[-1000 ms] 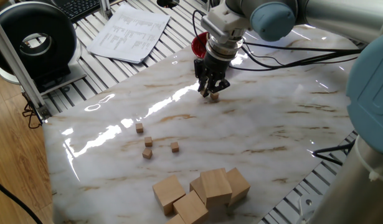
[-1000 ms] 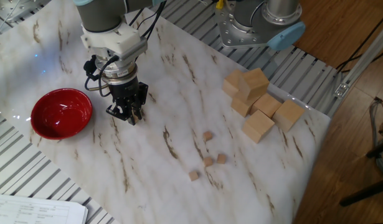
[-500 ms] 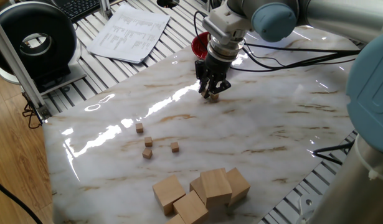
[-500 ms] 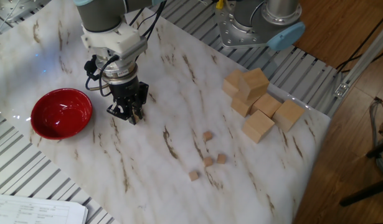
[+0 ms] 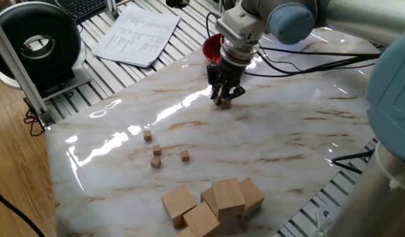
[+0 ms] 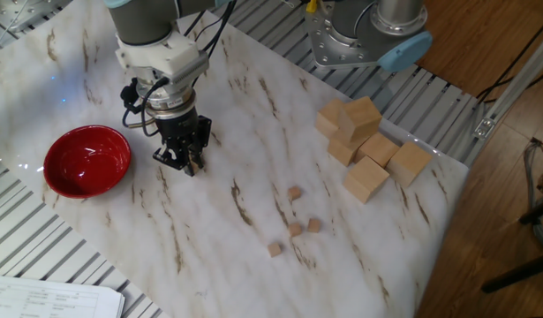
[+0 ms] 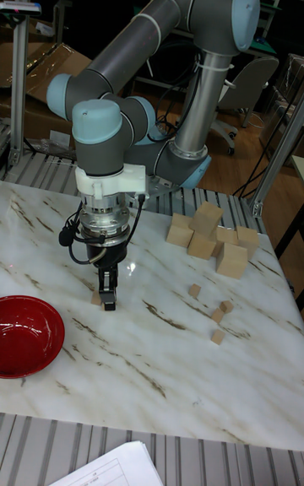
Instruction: Stack the blocks into a pyramid shape
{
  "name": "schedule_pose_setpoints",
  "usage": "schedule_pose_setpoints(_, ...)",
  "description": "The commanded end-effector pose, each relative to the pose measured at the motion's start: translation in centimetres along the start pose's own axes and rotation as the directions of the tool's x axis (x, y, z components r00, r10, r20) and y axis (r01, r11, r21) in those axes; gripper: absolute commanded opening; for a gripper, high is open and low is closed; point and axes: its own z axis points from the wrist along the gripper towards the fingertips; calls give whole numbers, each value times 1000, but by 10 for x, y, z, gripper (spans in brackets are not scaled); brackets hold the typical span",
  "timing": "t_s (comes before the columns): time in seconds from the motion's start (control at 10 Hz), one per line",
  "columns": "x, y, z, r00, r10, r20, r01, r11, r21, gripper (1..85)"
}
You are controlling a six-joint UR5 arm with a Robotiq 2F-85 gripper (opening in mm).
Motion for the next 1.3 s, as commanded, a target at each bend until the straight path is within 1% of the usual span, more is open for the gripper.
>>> schedule_pose_setpoints(0.0, -1, 1, -1, 1000, 13, 14, -13, 1000, 0, 123)
schedule_pose_setpoints(0.1, 1, 2, -1, 1000, 11, 7, -11, 1000, 0, 123)
schedule_pose_setpoints(0.6, -1, 7, 0, 999, 29, 24, -29, 1000, -9, 127)
schedule_pose_setpoints(0.7, 0, 9, 0, 999, 35, 22, -35, 999, -12, 127)
schedule_pose_setpoints(0.8, 4, 10, 0, 999, 31, 12, -31, 999, -12, 127)
schedule_pose_setpoints(1.0, 5, 9, 0, 1000, 29, 6, -29, 1000, -9, 127)
schedule_pose_setpoints(1.2, 3, 5, -1, 1000, 28, -5, -28, 1000, -12, 127)
